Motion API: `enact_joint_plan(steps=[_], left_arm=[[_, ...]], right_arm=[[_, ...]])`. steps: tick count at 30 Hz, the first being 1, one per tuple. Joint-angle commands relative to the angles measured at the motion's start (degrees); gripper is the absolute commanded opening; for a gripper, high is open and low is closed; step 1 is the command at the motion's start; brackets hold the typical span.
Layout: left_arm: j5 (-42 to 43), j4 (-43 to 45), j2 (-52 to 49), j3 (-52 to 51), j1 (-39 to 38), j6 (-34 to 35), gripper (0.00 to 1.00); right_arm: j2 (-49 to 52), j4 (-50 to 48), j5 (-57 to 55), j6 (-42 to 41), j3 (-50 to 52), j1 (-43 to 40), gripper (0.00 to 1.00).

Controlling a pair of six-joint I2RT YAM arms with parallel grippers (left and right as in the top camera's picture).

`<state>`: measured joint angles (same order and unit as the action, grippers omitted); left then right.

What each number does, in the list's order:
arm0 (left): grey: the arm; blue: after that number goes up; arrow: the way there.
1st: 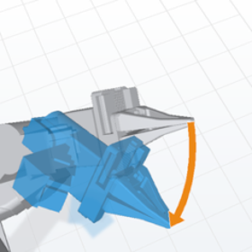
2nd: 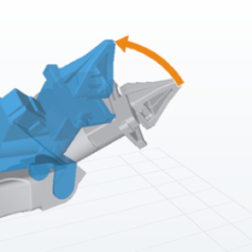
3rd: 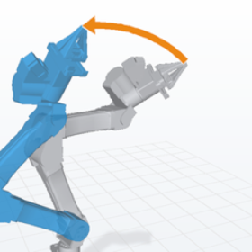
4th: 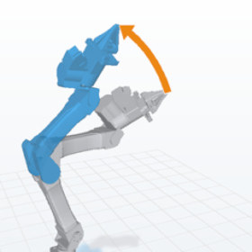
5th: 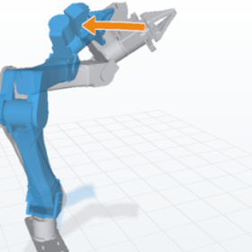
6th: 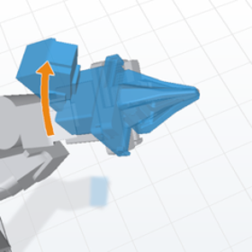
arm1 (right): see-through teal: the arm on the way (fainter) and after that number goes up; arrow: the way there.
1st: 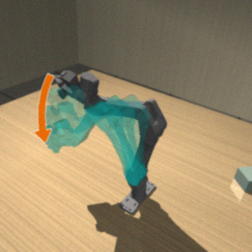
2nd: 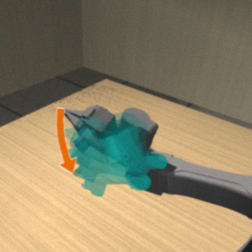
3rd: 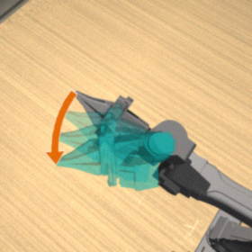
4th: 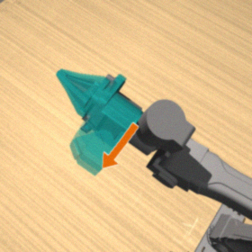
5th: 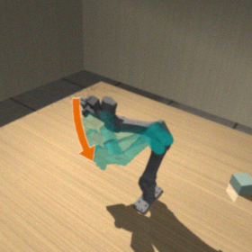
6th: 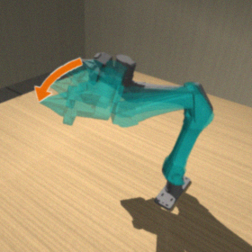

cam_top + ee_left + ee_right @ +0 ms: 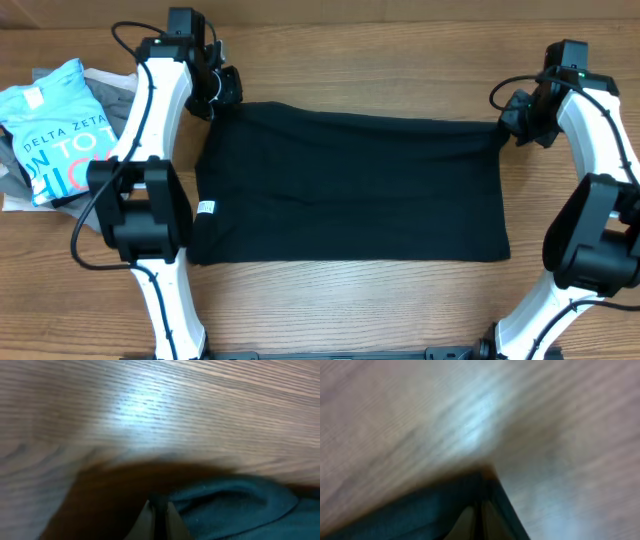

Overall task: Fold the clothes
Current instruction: 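Grasp the top edge with both grippers and fold it toward the bottom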

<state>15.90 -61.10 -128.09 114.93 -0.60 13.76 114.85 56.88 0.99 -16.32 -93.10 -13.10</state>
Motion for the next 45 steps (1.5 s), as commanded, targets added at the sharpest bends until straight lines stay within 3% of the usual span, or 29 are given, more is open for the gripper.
enact_joint_plan(steps=[1, 5, 12, 23, 30, 33, 45], left_arm=[[0.2, -4.66, 2.93, 1.16, 0.68, 0.39, 0.04], [-1.33, -13.77, 2.93, 1.16, 0.68, 0.39, 0.04], [-1.46, -22.12, 2.93, 1.16, 0.48, 0.35, 0.04], [-1.53, -34.97, 2.93, 1.14, -1.36, -5.14, 0.04], [-3.04, -35.76, 3.06, -3.32, -4.07, -5.7, 0.04], [-7.32, -35.76, 3.06, -9.22, -5.11, -5.55, 0.04], [-11.65, -34.73, 3.19, -17.18, -5.22, -3.85, 0.04]], right_arm=[[-2.56, 4.2, -1.46, -0.17, -1.51, -0.48, 0.04], [-2.56, 11.58, -2.38, -0.26, -1.49, -0.55, 0.04], [-2.56, 19.3, -5.7, -0.68, -1.49, -0.55, 0.04], [-2.56, 29.64, -10.23, -0.61, -1.49, -0.55, 0.04], [-2.56, 34.77, -10.64, -0.39, -0.74, -0.55, 0.04], [-2.56, 35.6, -11.06, -0.46, 1.07, -0.55, 0.04], [-2.56, 30.34, -14.05, -4.98, 14.27, -0.55, 0.04]])
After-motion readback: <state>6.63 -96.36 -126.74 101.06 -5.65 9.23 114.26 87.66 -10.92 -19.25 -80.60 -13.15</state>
